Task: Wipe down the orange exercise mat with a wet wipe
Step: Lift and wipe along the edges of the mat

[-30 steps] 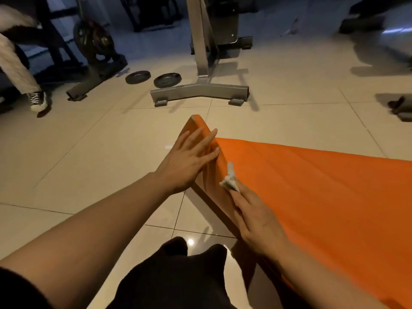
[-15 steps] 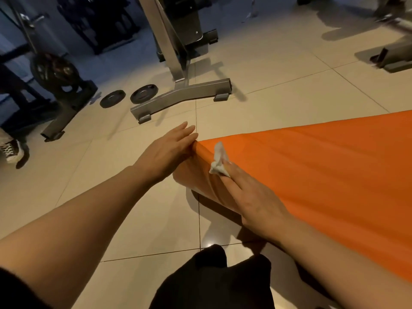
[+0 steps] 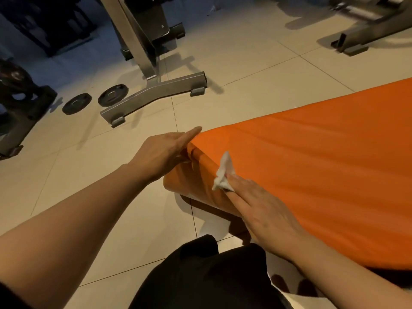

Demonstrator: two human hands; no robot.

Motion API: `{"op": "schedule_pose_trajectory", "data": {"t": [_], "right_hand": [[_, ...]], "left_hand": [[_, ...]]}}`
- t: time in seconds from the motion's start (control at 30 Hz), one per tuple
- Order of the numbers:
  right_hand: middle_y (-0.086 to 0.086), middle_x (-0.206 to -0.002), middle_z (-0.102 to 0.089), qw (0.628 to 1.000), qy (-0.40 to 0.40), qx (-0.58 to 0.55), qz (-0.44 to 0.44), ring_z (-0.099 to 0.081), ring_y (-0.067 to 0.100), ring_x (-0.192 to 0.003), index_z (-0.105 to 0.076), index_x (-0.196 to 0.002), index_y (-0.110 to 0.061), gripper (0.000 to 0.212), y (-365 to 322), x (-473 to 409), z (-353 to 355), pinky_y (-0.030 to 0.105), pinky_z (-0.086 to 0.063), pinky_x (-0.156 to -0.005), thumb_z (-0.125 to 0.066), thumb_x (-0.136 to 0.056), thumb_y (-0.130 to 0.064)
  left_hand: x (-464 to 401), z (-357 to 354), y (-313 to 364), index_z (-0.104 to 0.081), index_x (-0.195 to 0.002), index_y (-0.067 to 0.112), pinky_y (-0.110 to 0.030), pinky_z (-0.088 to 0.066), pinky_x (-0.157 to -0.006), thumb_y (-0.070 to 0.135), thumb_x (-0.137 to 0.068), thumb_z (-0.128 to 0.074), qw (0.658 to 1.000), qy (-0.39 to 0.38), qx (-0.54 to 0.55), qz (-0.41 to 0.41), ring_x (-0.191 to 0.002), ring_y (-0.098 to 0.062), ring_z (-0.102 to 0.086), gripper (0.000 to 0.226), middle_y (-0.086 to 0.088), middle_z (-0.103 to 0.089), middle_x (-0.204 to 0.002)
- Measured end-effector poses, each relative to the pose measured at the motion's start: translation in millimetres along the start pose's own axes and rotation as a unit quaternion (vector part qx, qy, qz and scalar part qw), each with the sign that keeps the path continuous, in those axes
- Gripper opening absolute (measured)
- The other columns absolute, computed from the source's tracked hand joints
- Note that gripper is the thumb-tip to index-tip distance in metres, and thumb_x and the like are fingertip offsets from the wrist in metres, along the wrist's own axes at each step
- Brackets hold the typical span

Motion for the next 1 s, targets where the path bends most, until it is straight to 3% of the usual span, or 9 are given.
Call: {"op": "schedule_pose_trajectory", "data": {"t": [0.1,0.27,0.4,0.47,0.57,0.67,0.73,0.83,1.0], "right_hand": [[0.012,-0.155,-0.03,1.0,0.025,0.013,-0.007,-0.038,0.028,-0.139,-0.043,-0.139,-0.008,0.092,6,10,-4,0.039,-0.035,-0.112,-0.07,-0.054,0.014],[0.013,-0.155,-0.032,0.999,0.037,0.038,-0.008,-0.035,0.029,-0.141,-0.039,-0.144,-0.007,0.097,7,-36,22,0.035,-0.026,-0.114,-0.075,-0.055,0.009],[0.017,-0.147,-0.043,0.996,0.069,0.048,-0.014,-0.046,0.032,-0.133,-0.053,-0.134,-0.003,0.067,13,20,16,0.043,-0.038,-0.11,-0.052,-0.068,0.01],[0.017,-0.145,-0.046,0.994,0.083,0.05,-0.048,-0.049,0.031,-0.129,-0.055,-0.133,-0.004,0.077,23,59,7,0.041,-0.041,-0.106,-0.067,-0.059,0.015],[0.013,-0.142,-0.049,0.994,0.098,0.017,-0.05,-0.055,0.029,-0.119,-0.054,-0.134,-0.003,0.075,27,78,4,0.036,-0.059,-0.08,-0.069,-0.063,0.015],[0.012,-0.134,-0.056,0.991,0.122,0.053,0.001,-0.056,0.029,-0.108,-0.061,-0.126,-0.002,0.061,23,55,31,0.03,-0.055,-0.064,-0.048,-0.07,0.019],[0.013,-0.132,-0.058,0.991,0.113,0.071,0.026,-0.057,0.03,-0.103,-0.063,-0.123,-0.002,0.062,26,40,50,0.032,-0.054,-0.057,-0.041,-0.068,0.018],[0.014,-0.135,-0.056,0.988,0.124,0.092,0.029,-0.057,0.033,-0.102,-0.061,-0.124,-0.001,0.065,32,30,84,0.036,-0.055,-0.06,-0.038,-0.067,0.017],[0.019,-0.14,-0.05,0.98,0.171,0.105,0.005,-0.053,0.04,-0.123,-0.058,-0.125,0.0,0.062,11,35,131,0.047,-0.055,-0.088,-0.048,-0.065,0.012]], "left_hand": [[-2,-7,20,-0.058,-0.132,0.017,-0.049,-0.045,-0.097,0.01,-0.077,-0.078,0.994,0.039,-0.058,-0.087,-0.115,-0.039,-0.059,0.058,-0.015,-0.063,-0.123],[-4,-12,56,-0.061,-0.126,0.013,-0.049,-0.011,-0.114,0.017,-0.075,-0.076,0.99,0.023,-0.008,-0.141,-0.131,-0.034,-0.047,0.053,-0.012,-0.061,-0.129],[1,-25,77,-0.06,-0.119,0.014,-0.053,-0.032,-0.106,0.027,-0.078,-0.073,0.983,-0.003,-0.041,-0.181,-0.098,-0.03,-0.062,0.044,-0.008,-0.066,-0.101],[5,-30,77,-0.06,-0.119,0.017,-0.054,-0.038,-0.099,0.028,-0.078,-0.075,0.986,-0.007,-0.041,-0.161,-0.09,-0.029,-0.063,0.045,-0.007,-0.065,-0.096],[10,-35,86,-0.058,-0.12,0.023,-0.057,-0.036,-0.1,0.031,-0.076,-0.075,0.985,-0.018,-0.067,-0.156,-0.094,-0.028,-0.062,0.048,-0.005,-0.063,-0.099],[10,-34,103,-0.05,-0.128,0.025,-0.052,-0.029,-0.109,0.042,-0.085,-0.062,0.979,-0.081,-0.071,-0.171,-0.106,-0.022,-0.057,0.048,-0.002,-0.059,-0.114],[3,-21,117,-0.048,-0.121,0.023,-0.041,-0.046,-0.096,0.041,-0.093,-0.053,0.979,-0.107,-0.04,-0.167,-0.097,-0.02,-0.059,0.033,0.001,-0.058,-0.108],[-20,13,125,-0.048,-0.11,0.022,-0.035,-0.046,-0.063,0.035,-0.1,-0.043,0.989,-0.079,-0.065,-0.103,-0.083,-0.023,-0.059,0.017,0.0,-0.058,-0.098],[-20,69,118,-0.054,-0.104,0.025,-0.033,-0.045,-0.067,0.042,-0.094,-0.049,0.999,-0.016,-0.012,0.038,-0.092,-0.025,-0.061,0.021,0.0,-0.065,-0.097]]}}
Point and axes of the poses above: each hand's wrist, its own x-axis away from the middle knuckle, its own z-axis out of the back of the hand, y = z × x, the point moved 10 cm from there along -x, towards the middle knuckle
